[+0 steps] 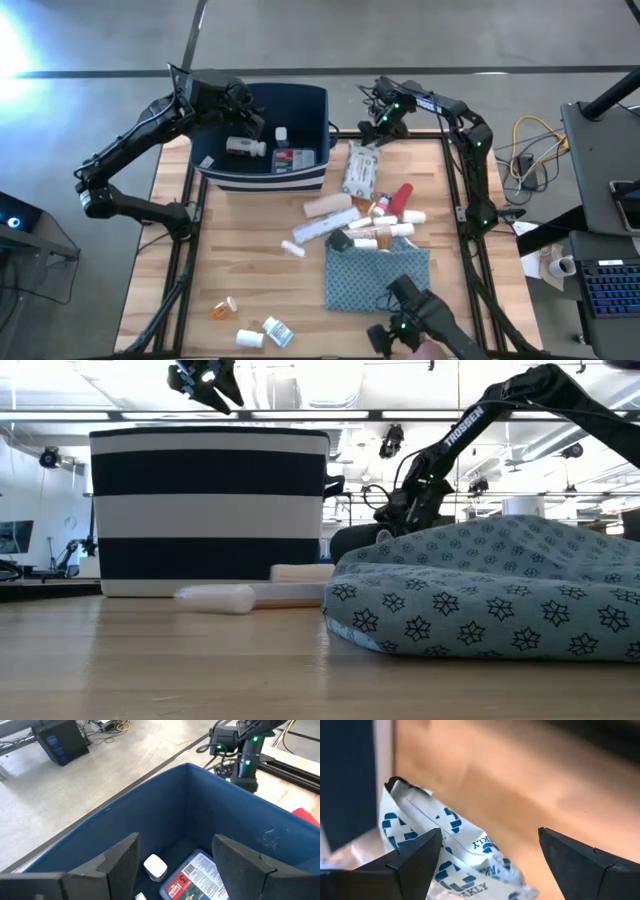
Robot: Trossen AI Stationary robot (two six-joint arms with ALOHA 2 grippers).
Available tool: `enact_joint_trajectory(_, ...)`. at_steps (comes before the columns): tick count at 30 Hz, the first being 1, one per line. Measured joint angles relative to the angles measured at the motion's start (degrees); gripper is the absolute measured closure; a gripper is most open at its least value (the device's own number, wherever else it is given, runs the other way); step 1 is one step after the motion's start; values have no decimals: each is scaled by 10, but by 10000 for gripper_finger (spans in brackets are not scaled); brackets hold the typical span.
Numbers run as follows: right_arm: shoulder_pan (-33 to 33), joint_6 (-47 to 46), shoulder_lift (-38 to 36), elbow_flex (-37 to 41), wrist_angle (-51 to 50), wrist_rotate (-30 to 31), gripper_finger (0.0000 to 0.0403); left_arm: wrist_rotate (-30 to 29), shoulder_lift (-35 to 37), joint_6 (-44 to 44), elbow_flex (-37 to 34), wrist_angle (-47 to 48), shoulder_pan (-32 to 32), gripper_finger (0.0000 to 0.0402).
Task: Pick & place medical supplies in basket/bin
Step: Put the light blue mailer bag into the blue bin
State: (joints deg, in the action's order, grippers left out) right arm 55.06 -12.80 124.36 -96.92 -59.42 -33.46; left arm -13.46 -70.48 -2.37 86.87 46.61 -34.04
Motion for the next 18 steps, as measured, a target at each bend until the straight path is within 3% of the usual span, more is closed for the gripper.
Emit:
enact_joint_trajectory(11, -47, 55, -60, -10, -7, -72, 76, 0, 0, 0, 0, 0, 0, 173)
enact_joint_trajectory(18, -90, 72, -124, -2, -21, -69, 76, 0, 0, 1, 0, 0, 0, 173)
